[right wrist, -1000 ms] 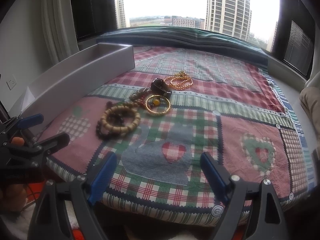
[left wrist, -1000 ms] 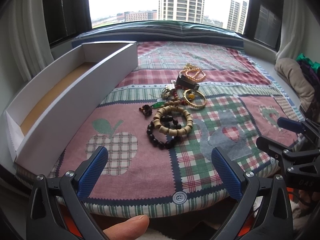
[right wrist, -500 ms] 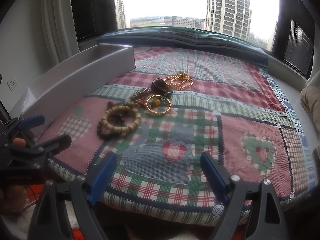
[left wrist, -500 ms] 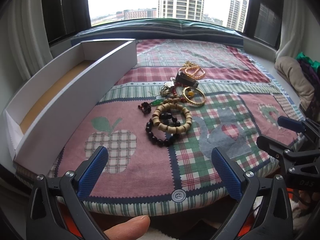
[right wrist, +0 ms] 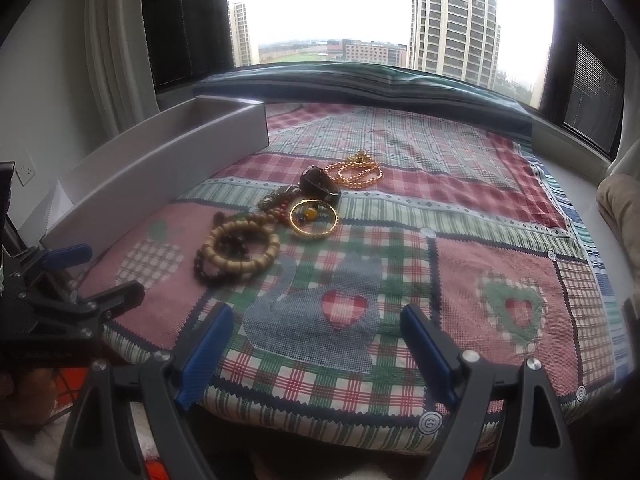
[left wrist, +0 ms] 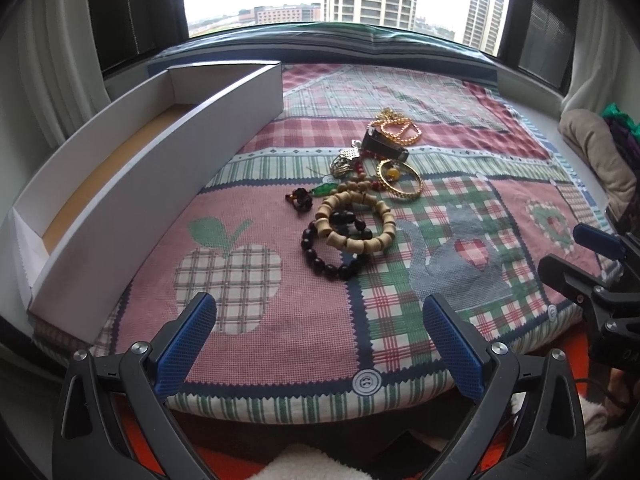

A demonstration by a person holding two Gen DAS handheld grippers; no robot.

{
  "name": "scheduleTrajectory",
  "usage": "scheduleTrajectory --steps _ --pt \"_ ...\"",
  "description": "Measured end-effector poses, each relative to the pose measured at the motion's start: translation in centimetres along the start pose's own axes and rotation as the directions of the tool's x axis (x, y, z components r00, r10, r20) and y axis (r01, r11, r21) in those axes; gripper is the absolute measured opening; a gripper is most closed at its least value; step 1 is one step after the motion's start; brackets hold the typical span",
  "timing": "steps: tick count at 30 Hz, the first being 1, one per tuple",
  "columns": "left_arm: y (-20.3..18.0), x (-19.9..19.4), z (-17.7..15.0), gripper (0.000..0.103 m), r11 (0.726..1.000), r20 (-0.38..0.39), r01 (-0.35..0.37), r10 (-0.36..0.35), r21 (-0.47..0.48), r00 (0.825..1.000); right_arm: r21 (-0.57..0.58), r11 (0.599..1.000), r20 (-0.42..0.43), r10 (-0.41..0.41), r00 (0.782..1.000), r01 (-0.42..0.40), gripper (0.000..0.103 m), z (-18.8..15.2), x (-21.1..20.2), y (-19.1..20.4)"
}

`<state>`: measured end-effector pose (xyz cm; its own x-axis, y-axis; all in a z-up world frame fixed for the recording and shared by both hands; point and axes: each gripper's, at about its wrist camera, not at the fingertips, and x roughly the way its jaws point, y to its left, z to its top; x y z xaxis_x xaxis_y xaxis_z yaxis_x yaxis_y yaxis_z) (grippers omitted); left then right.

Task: Organize jewelry
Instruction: 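Grasp the wooden bead bracelet with the left tool while the right tool grasps the black bead bracelet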

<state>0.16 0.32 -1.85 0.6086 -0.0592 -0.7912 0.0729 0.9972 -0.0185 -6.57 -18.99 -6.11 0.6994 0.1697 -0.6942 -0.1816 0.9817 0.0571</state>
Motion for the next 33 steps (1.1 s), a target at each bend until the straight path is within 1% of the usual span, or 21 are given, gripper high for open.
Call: scheduleTrajectory --steps 3,4,7,9,11,12,13,15,16,17,18,19,22,25,28,30,31,33 --pt "0.4 0.3 0.7 0.103 1.0 -0.014 0.0 -0.001 -0.012 1.0 0.015 1.0 -0.003 0.007 1.0 -0.007 0.087 0.1 0.2 -0.3" --pt "0.6 0.6 1.2 0.102 1.0 -0.025 0.012 -0.013 -0.019 1.0 0.015 1.0 0.002 0.006 1.0 -0.006 0.087 0.2 0.1 -0.4" --pt "1.5 2.4 3.2 0.102 0.995 -0.075 0.085 -0.088 -0.044 0.993 0.015 1.0 0.009 0.008 1.0 -0.008 0.087 0.3 0.0 -0.5" --pt "1.9 4.7 4.8 0.101 0.989 -0.123 0.134 -0.141 -0.067 0.982 0.02 1.0 0.002 0.015 1.0 -0.015 0.087 0.1 0.2 -0.6" --pt "1.7 7.0 6.1 0.094 0.988 -0.158 0.137 -0.147 -0.069 0.977 0.025 0.999 -0.004 0.021 1.0 -0.021 0.087 0.0 0.4 -0.7" --pt "1.4 8.2 6.6 0.082 0.989 -0.178 0.135 -0.143 -0.058 0.974 0.027 0.999 -0.004 0.023 1.0 -0.023 0.087 0.0 0.3 -0.7" --pt "1.0 9.5 6.9 0.072 0.991 -0.207 0.128 -0.135 -0.047 0.969 0.028 0.999 -0.001 0.022 1.0 -0.022 0.087 0.0 0.3 -0.8" --pt "0.3 11.9 7.2 0.063 0.991 -0.253 0.128 -0.132 -0.03 0.958 0.032 0.999 0.005 0.016 1.0 -0.016 0.087 -0.1 0.0 -1.0" --pt "-0.1 12.8 7.1 0.05 0.993 -0.274 0.117 -0.119 -0.023 0.954 0.036 0.999 0.007 0.013 1.0 -0.013 0.087 -0.1 -0.1 -1.1" --pt "-0.4 13.4 7.1 0.039 0.994 -0.288 0.106 -0.107 -0.018 0.952 0.039 0.999 0.007 0.01 1.0 -0.011 0.087 -0.1 -0.1 -1.2" --pt "-0.7 13.8 7.0 0.018 0.995 -0.298 0.099 -0.098 -0.011 0.95 0.043 0.999 0.006 0.009 1.0 -0.009 0.087 -0.2 -0.1 -1.4" --pt "-1.0 13.9 7.0 0.015 0.995 -0.294 0.1 -0.096 0.001 0.951 0.046 0.999 0.004 0.008 1.0 -0.008 0.087 -0.2 -0.1 -1.5" --pt "-1.1 12.8 7.2 0.012 0.994 -0.251 0.113 -0.108 0.003 0.962 0.056 0.998 -0.004 0.005 1.0 -0.004 0.087 -0.4 0.2 -1.8" --pt "0.3 10.5 7.8 0.012 0.987 -0.203 0.154 -0.161 -0.05 0.966 0.068 0.998 -0.009 0.005 1.0 -0.004 0.087 -0.3 0.5 -2.2" --pt "2.6 7.5 8.1 0.012 0.977 -0.143 0.187 -0.2 -0.1 0.969 0.07 0.997 -0.014 0.007 1.0 -0.006 0.087 -0.3 0.9 -2.3" --pt "4.3 6.3 7.9 0.012 0.974 -0.122 0.185 -0.201 -0.128 0.972 0.072 0.997 -0.021 0.02 1.0 -0.019 0.087 -0.1 1.3 -2.3" --pt "5.3 5.9 7.4 0.012 0.974 -0.117 0.174 -0.191 -0.143 0.975 0.074 0.997 -0.022 0.037 0.999 -0.035 0.087 0.1 1.6 -2.4" --pt "7.0 5.9 6.4 0.012 0.976 -0.123 0.14 -0.162 -0.169 0.979 0.053 0.995 -0.037 0.092 0.995 -0.09 0.087 0.8 3.0 -2.3"
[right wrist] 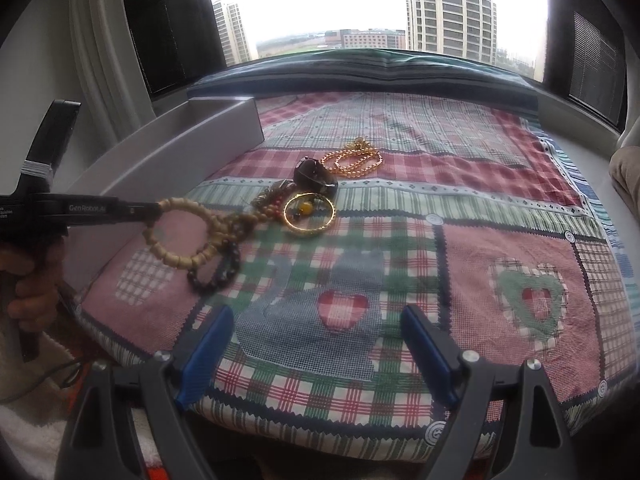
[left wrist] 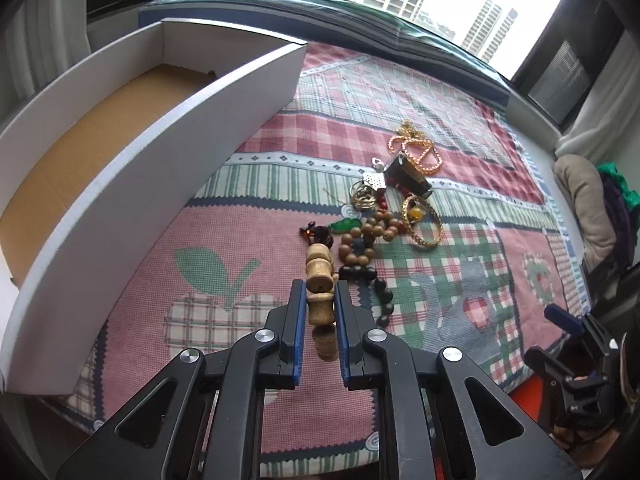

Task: Organize jewelry
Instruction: 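Grasp the wooden bead bracelet with the left tool while the right tool grasps the black bead bracelet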

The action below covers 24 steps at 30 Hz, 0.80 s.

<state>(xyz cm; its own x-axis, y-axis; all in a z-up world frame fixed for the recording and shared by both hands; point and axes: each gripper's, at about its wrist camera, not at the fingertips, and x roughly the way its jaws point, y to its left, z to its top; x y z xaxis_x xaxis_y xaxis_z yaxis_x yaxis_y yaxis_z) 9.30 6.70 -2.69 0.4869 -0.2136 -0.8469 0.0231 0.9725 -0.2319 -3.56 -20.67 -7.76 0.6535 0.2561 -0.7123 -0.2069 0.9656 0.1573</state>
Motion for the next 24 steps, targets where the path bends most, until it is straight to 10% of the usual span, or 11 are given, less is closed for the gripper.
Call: scheduleTrajectory --steps 5,9,12,14,17,18,24 --pt "4.7 1.8 -3.0 0.012 0.994 -0.06 -0.074 0.07 -0.079 0.996 -0.109 0.981 -0.136 0.143 0.98 -0.158 0.086 2.3 6.3 2.2" --pt "6.3 3.5 -4.4 0.015 0.989 -0.095 -0.106 0.097 -0.103 0.991 -0.189 0.954 -0.224 0.189 0.956 -0.233 0.061 3.6 11.4 5.8" --pt "6.2 4.2 -4.8 0.045 0.984 -0.093 -0.149 0.14 -0.093 0.986 -0.244 0.94 -0.274 0.168 0.947 -0.237 0.052 4.2 15.0 8.4" --pt "5.4 4.4 -4.9 0.046 0.978 -0.077 -0.202 0.197 -0.054 0.977 -0.282 0.932 -0.296 0.141 0.945 -0.227 0.042 4.2 16.5 9.7" --pt "3.9 5.6 -5.1 0.026 0.969 -0.09 -0.245 0.247 0.031 0.965 -0.383 0.912 -0.262 0.048 0.964 -0.149 0.011 4.0 16.8 11.2" --pt "3.5 5.6 -5.1 0.012 0.967 -0.081 -0.25 0.254 0.054 0.964 -0.376 0.914 -0.269 0.047 0.962 -0.15 0.012 4.1 16.8 11.1" --pt "3.4 2.7 -4.0 0.012 0.988 -0.033 -0.151 0.151 -0.009 0.988 -0.343 0.927 -0.223 0.076 0.972 -0.151 0.012 5.8 12.8 9.1"
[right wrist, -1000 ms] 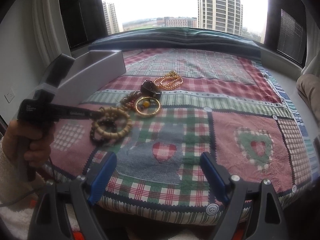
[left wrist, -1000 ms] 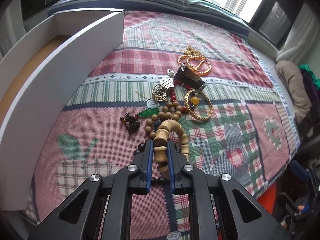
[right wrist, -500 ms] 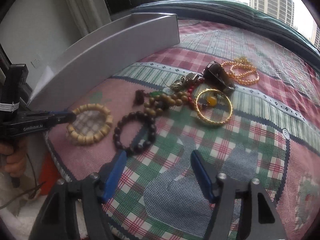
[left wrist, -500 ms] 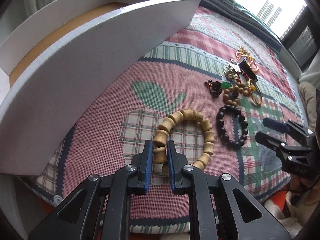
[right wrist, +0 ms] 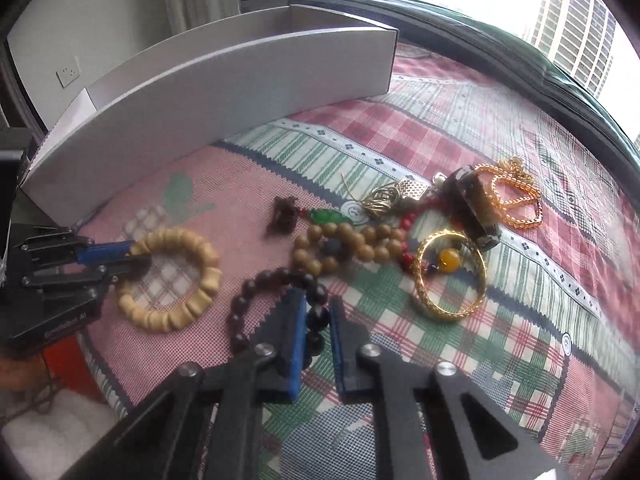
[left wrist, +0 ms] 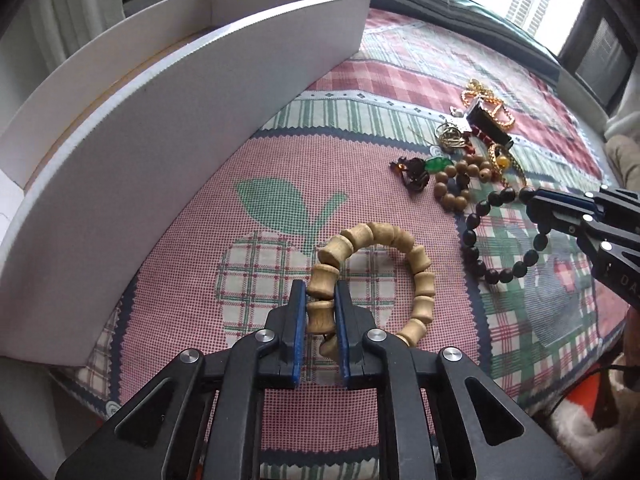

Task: Organize jewelry
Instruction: 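Grasp the wooden bead bracelet with the left tool while the right tool grasps the black bead bracelet, then carry both bracelets into the white box and open both tools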

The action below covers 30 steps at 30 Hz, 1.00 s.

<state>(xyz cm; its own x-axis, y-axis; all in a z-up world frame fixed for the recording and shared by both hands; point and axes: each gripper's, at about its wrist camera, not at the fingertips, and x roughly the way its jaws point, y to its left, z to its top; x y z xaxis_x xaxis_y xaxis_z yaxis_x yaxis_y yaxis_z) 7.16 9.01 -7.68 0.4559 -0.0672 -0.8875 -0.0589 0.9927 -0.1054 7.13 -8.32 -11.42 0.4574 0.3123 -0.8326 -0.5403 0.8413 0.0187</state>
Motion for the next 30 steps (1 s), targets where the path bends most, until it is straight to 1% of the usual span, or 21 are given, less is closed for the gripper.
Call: scheduleTrajectory --steps 3,7,9,13,16,18,21,23,25,29,30 --pt "0.6 -3.3 1.1 0.012 0.998 0.057 0.058 -0.056 -0.037 0.997 -0.007 1.0 0.051 0.006 0.999 -0.005 0.012 1.0 -3.3 -0.7" --pt "2.0 -8.6 3.0 0.012 0.992 0.153 0.105 -0.092 -0.076 0.984 -0.037 0.999 0.114 0.019 0.993 -0.015 0.012 3.3 -6.9 -0.7" --pt "3.5 -11.7 4.1 0.012 0.988 0.203 0.115 -0.092 -0.105 0.975 -0.056 0.998 0.143 0.037 0.989 -0.03 0.012 5.0 -8.3 -0.3" --pt "7.7 -16.7 6.6 0.012 0.981 0.287 0.085 -0.033 -0.172 0.957 -0.091 0.991 0.197 0.117 0.973 -0.1 0.012 9.5 -10.0 1.4" --pt "11.3 -18.3 8.0 0.012 0.973 0.312 0.001 0.073 -0.231 0.947 -0.134 0.978 0.248 0.188 0.95 -0.159 0.012 13.5 -10.8 3.9" --pt "13.6 -18.0 8.9 0.012 0.962 0.305 -0.051 0.135 -0.267 0.943 -0.157 0.967 0.267 0.237 0.934 -0.201 0.012 16.2 -10.6 5.7" --pt "16.9 -15.7 9.7 0.012 0.94 0.255 -0.129 0.215 -0.316 0.943 -0.179 0.948 0.269 0.305 0.914 -0.264 0.012 20.1 -8.8 8.3" --pt "18.5 -13.5 9.7 0.012 0.926 0.205 -0.167 0.246 -0.34 0.947 -0.187 0.938 0.249 0.332 0.91 -0.291 0.012 22.2 -6.5 9.9" --pt "19.5 -11.3 9.3 0.012 0.914 0.161 -0.204 0.274 -0.351 0.948 -0.182 0.931 0.215 0.351 0.912 -0.315 0.012 23.6 -3.7 11.1" --pt "20.1 -8.2 8.2 0.015 0.91 0.104 -0.246 0.295 -0.335 0.95 -0.172 0.941 0.153 0.319 0.935 -0.293 0.013 24.0 1.8 12.8" --pt "20.1 -7.7 8.1 0.02 0.907 0.099 -0.257 0.304 -0.334 0.947 -0.164 0.946 0.141 0.304 0.942 -0.281 0.013 23.8 2.7 12.9"
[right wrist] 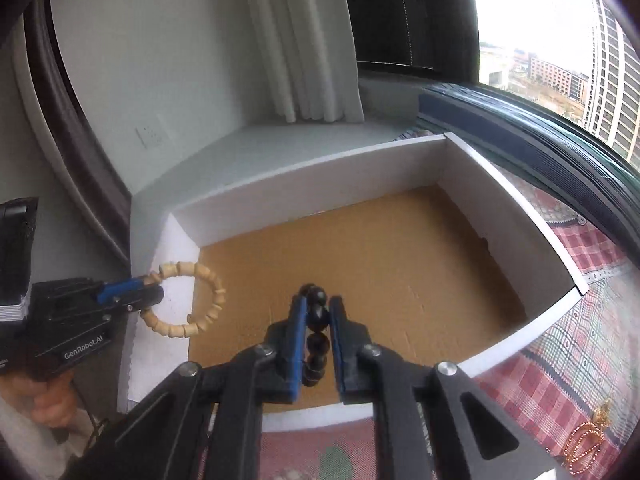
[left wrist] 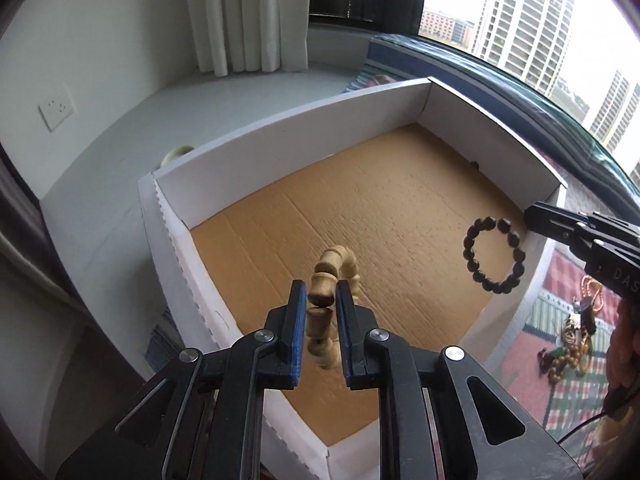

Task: Organize jewelry
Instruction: 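Carry both bracelets into the white box and open both tools, then move both tools out of the box back toward the jewelry pile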

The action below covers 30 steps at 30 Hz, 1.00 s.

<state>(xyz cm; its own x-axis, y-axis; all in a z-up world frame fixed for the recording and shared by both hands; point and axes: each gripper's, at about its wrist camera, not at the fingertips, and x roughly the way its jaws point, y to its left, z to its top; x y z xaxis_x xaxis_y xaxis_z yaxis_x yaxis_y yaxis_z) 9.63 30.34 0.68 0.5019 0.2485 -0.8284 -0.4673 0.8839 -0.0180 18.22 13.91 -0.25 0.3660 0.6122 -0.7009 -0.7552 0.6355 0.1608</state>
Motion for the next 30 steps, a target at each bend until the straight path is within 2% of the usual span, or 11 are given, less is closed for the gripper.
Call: scheduleTrajectory --steps 1,2,3,5,8,11,13,17,21,25,30 --pt "-0.1 0.2 -0.2 0.035 1.0 0.002 -0.01 0.01 0.003 1.0 0.01 1.0 -0.004 -0.014 1.0 0.014 0.014 -0.3 0.5 -0.3" --pt "-0.3 0.1 -0.4 0.044 1.0 0.01 -0.018 0.018 0.007 1.0 0.019 0.999 -0.005 -0.025 1.0 0.025 0.022 -0.6 0.7 -0.5" --pt "-0.5 -0.1 -0.6 0.057 1.0 0.024 -0.02 0.02 0.011 1.0 0.023 0.999 -0.004 -0.038 0.999 0.038 0.039 -0.9 0.7 -0.6" --pt "-1.4 -1.2 -1.1 0.063 0.999 0.062 -0.007 0.005 0.033 0.998 0.026 0.998 0.016 -0.066 0.998 0.066 0.057 -1.3 -0.3 -0.9" --pt "-3.4 -3.4 -1.6 0.071 0.997 0.109 0.028 -0.036 0.077 0.993 0.012 0.994 0.06 -0.11 0.992 0.109 0.058 -1.9 -2.7 -1.3" --pt "-5.9 -5.9 -2.7 0.081 0.987 0.169 0.081 -0.103 0.136 0.98 0.005 0.986 0.11 -0.166 0.98 0.166 0.068 -3.1 -5.9 -1.4" --pt "-8.0 -7.5 -3.7 0.087 0.974 0.191 0.127 -0.163 0.187 0.968 0.013 0.981 0.132 -0.195 0.972 0.195 0.068 -4.4 -8.1 -1.9" --pt "-12.5 -9.1 -6.8 0.09 0.926 0.168 0.221 -0.281 0.305 0.945 0.019 0.964 0.132 -0.264 0.955 0.264 0.068 -8.6 -12.0 -2.8" --pt "-16.9 -8.4 -10.8 0.09 0.864 0.075 0.312 -0.369 0.395 0.927 0.021 0.943 0.11 -0.332 0.937 0.332 0.069 -14.0 -15.4 -3.8" --pt "-20.7 -6.2 -15.0 0.09 0.828 -0.019 0.357 -0.388 0.432 0.921 0.066 0.903 0.1 -0.429 0.898 0.424 0.069 -20.0 -18.1 -5.0" --pt "-23.5 -3.6 -18.8 0.09 0.806 -0.073 0.355 -0.366 0.473 0.928 0.208 0.833 0.057 -0.534 0.844 0.513 0.069 -27.2 -19.9 -6.9"
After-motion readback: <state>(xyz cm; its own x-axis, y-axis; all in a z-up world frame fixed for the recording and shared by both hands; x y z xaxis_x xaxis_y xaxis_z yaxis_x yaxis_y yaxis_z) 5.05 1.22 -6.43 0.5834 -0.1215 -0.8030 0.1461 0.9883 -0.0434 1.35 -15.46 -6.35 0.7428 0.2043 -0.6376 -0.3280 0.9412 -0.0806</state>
